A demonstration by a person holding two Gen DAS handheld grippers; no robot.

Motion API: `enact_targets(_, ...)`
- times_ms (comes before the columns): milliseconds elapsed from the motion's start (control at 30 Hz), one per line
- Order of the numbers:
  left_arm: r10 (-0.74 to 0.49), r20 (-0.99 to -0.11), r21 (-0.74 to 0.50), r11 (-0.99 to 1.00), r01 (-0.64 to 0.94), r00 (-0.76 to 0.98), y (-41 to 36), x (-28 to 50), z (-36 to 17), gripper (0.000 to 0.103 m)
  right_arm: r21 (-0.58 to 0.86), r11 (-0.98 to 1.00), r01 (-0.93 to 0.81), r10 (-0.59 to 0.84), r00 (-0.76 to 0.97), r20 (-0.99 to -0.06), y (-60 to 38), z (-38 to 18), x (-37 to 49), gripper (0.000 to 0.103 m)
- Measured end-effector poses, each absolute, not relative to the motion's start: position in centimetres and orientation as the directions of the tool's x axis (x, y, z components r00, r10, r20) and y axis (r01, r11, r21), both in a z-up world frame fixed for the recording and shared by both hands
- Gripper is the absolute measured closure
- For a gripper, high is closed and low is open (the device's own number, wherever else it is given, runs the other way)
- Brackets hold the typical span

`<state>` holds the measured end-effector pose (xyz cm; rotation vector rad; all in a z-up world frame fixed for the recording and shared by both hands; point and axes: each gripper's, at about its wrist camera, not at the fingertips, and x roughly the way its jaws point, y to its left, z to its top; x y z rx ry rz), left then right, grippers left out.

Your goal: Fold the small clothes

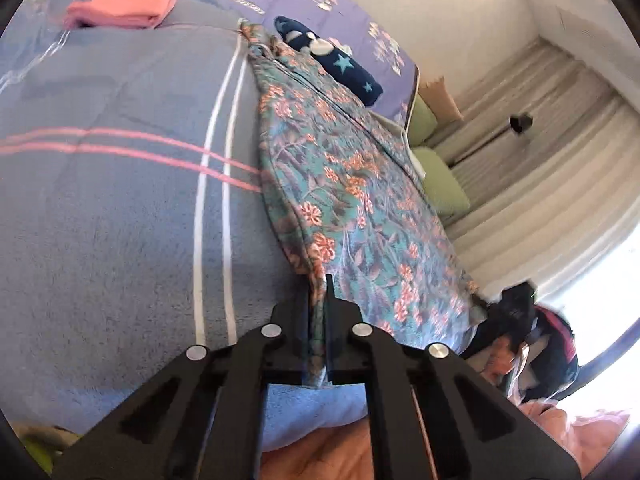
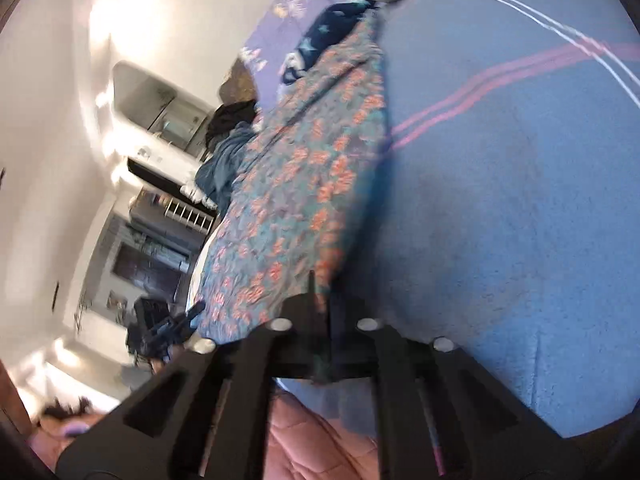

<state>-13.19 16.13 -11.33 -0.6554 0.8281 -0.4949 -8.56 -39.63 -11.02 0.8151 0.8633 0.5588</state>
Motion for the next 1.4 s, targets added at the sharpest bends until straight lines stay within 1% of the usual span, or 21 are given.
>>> enact_targets(33, -0.614, -0.509, -0.691, 0.71, 0.139, 0.603, 16.2, -13.6, -10.8, 0.099, 0.838, 0.536, -0.099, 0.717, 0.577, -0.391, -40.5, -10.7, -9.1, 0.1)
enact_targets(67, -0.6, -0.508, -0.681, 0.719, 0.138, 0.618, 16.2, -13.9, -10.3, 0.099, 0.85, 0.517, -0.101, 0.717, 0.593, -0.366, -41.0, -10.5, -9.6, 0.1)
enact_targets(100, -0.587, -0.495, -0.672, 0.726, 0.146, 0.641, 16.2, -14.5, -9.2, 0.099, 0.866, 0.487, -0.114, 0.714, 0.622, -0.32, -41.8, -9.6, -10.3, 0.1)
enact_targets(233, -0.557, -0.39, -0.633, 0.74, 0.225, 0.733, 16.7, -16.7, -3.8, 0.1, 0.858, 0.478, -0.188, 0.691, 0.683, -0.235, -42.9, -6.0, -11.7, 0.1)
enact_targets(300, -0.559, -0.359, -0.603, 0.75, 0.272, 0.747, 16.3, -17.3, -1.9, 0.1, 0.846, 0.482, -0.226, 0.695, 0.686, -0.213, -42.7, -4.7, -12.0, 0.1)
enact_targets(367, -0.552, -0.356, -0.578, 0.764, 0.287, 0.754, 15.8, -17.5, -1.5, 0.1, 0.81, 0.541, -0.226, 0.666, 0.703, -0.249, -42.5, -3.9, -12.2, 0.1)
enact_targets(433, -0.551, -0.367, -0.592, 0.76, 0.269, 0.749, 15.9, -17.6, -2.0, 0.1, 0.819, 0.538, -0.202, 0.666, 0.698, -0.265, -42.5, -4.4, -12.0, 0.1)
enact_targets(567, -0.547, -0.38, -0.632, 0.743, 0.222, 0.746, 16.6, -17.6, -2.6, 0.1, 0.846, 0.499, -0.189, 0.684, 0.685, -0.251, -42.1, -4.8, -11.6, 0.1)
enact_targets(700, -0.534, -0.372, -0.619, 0.752, 0.226, 0.759, 16.5, -18.3, -1.1, 0.1, 0.833, 0.484, -0.269, 0.69, 0.702, -0.175, -41.9, -2.2, -12.5, 0.1)
enact_targets(733, -0.533, -0.364, -0.615, 0.754, 0.233, 0.764, 16.4, -18.5, -0.6, 0.1, 0.823, 0.483, -0.299, 0.686, 0.713, -0.143, -42.0, -1.1, -13.1, 0.1)
enact_targets(800, -0.531, -0.327, -0.608, 0.752, 0.256, 0.782, 16.5, -19.4, 0.9, 0.1, 0.797, 0.504, -0.332, 0.664, 0.739, -0.112, -42.7, 0.5, -14.5, 0.1)
enact_targets(833, -0.523, -0.304, -0.602, 0.753, 0.265, 0.796, 16.7, -20.0, 2.0, 0.1, 0.776, 0.531, -0.341, 0.648, 0.754, -0.112, -42.9, 1.3, -14.9, 0.1)
enact_targets(900, -0.516, -0.281, -0.593, 0.756, 0.277, 0.809, 17.2, -20.2, 3.0, 0.1, 0.741, 0.591, -0.319, 0.612, 0.776, -0.154, -42.8, 1.9, -14.7, 0.1)
enact_targets(967, -0.508, -0.274, -0.588, 0.76, 0.276, 0.816, 17.3, -19.8, 3.6, 0.1, 0.748, 0.595, -0.294, 0.607, 0.774, -0.178, -42.7, 1.4, -13.3, 0.1)
enact_targets(1100, -0.503, -0.298, -0.612, 0.753, 0.242, 0.812, 17.3, -17.0, 3.0, 0.1, 0.796, 0.547, -0.26, 0.625, 0.759, -0.182, -43.1, -0.1, -10.7, 0.1)
enact_targets(1233, -0.502, -0.354, -0.638, 0.746, 0.189, 0.789, 17.1, -13.0, 1.7, 0.1, 0.808, 0.542, -0.232, 0.638, 0.739, -0.216, -42.4, -0.7, -7.1, 0.1)
enact_targets(1300, -0.505, -0.358, -0.649, 0.739, 0.18, 0.785, 17.2, -11.5, 1.5, 0.1, 0.805, 0.548, -0.225, 0.636, 0.737, -0.227, -42.3, -0.7, -5.9, 0.099)
enact_targets(1400, -0.512, -0.34, -0.666, 0.723, 0.183, 0.789, 17.5, -9.1, 2.1, 0.1, 0.809, 0.543, -0.224, 0.639, 0.736, -0.225, -42.3, -0.3, -3.4, 0.099)
